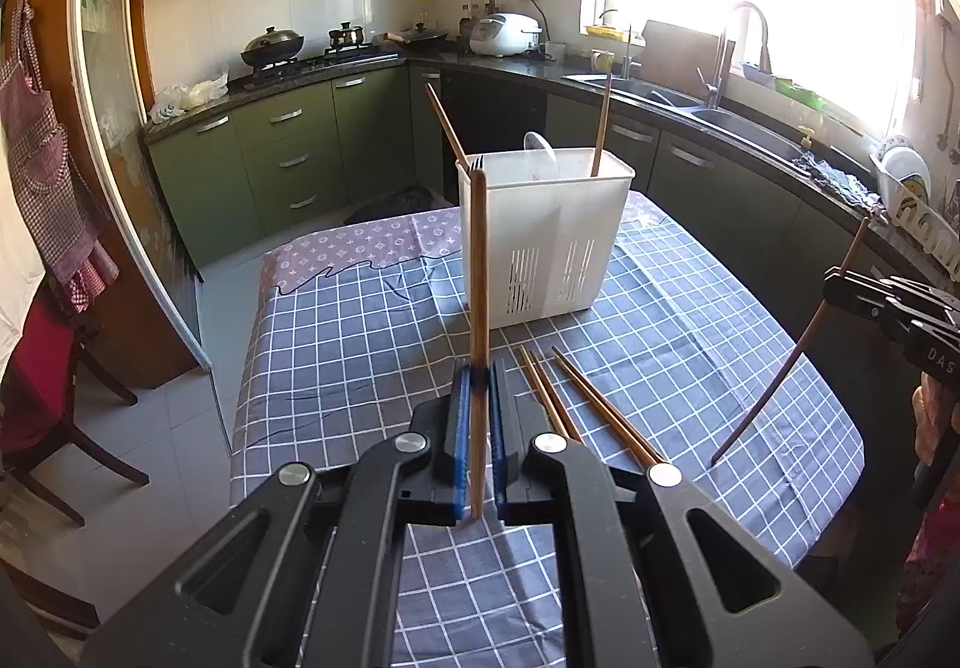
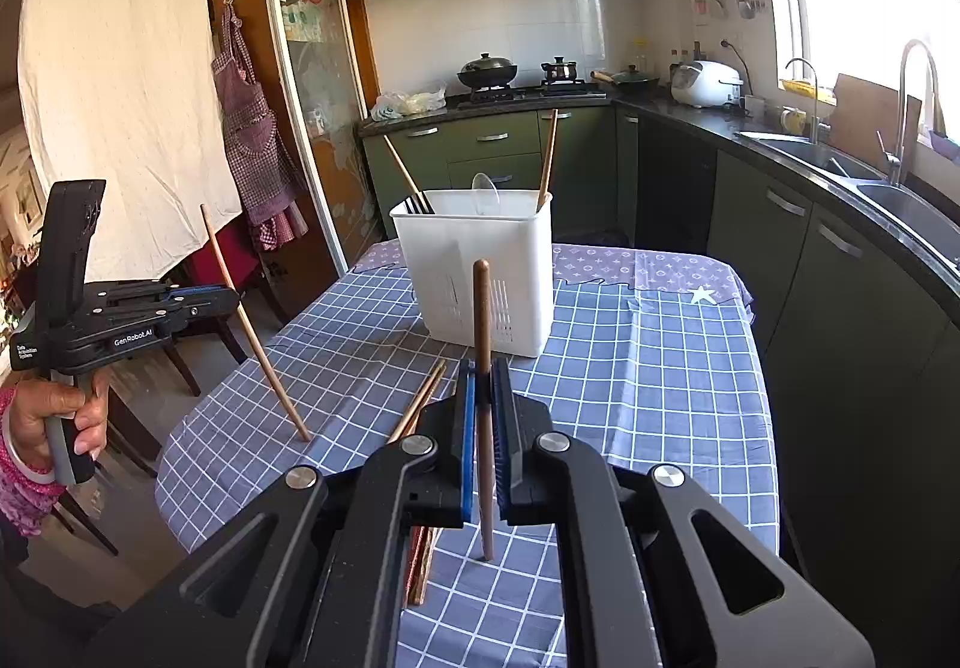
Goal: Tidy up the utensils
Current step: 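Carry both chopsticks to the white holder and drop the left gripper's chopstick in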
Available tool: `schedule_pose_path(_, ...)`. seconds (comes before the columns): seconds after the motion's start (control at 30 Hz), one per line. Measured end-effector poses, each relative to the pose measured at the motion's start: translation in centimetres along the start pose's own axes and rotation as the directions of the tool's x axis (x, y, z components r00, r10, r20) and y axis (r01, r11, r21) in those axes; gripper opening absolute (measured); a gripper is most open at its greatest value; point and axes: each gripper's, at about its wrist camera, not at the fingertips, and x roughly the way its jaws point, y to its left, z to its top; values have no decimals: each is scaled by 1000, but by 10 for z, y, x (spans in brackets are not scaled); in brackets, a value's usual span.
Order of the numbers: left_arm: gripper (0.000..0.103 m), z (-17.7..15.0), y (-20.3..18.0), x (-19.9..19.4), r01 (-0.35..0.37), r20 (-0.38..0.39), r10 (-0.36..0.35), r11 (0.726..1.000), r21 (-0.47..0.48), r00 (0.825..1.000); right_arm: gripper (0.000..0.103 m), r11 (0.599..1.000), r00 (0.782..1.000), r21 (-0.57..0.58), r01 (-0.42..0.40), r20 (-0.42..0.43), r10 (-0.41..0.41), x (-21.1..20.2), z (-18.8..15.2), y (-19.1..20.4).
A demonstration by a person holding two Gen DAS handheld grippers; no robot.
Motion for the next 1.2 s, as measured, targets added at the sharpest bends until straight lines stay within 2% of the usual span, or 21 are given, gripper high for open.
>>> schedule_pose_path(0.23, 6, 22, 1, -8, 35, 8, -35, 999, -4, 999, 6, 1000, 1000, 4, -4, 0, 4, 1, -2, -2)
schedule_pose_path(0.53, 6, 79, -11, -22, 76, 16, -76, 996, 41, 997, 6, 1000, 1000, 2, -15, 0, 15, 1, -5, -4)
schedule_pose_path(0.63, 6, 106, -18, -28, 84, 51, -87, 995, 56, 995, 6, 1000, 1000, 3, -16, 1, 16, 1, -5, -4)
schedule_pose_path(0.83, 6, 163, -25, -36, 73, 173, -84, 995, 70, 981, 6, 1000, 1000, -3, -24, 0, 24, 0, -7, -4)
schedule_pose_path(1.03, 6, 199, -34, -13, 40, 235, -60, 996, 86, 970, 6, 1000, 1000, 2, -31, 0, 31, -1, -9, -7)
schedule_pose_path(1.2, 6, 207, -30, 26, 27, 218, -37, 998, 52, 975, 7, 999, 999, 4, -38, 3, 38, -1, -11, -6)
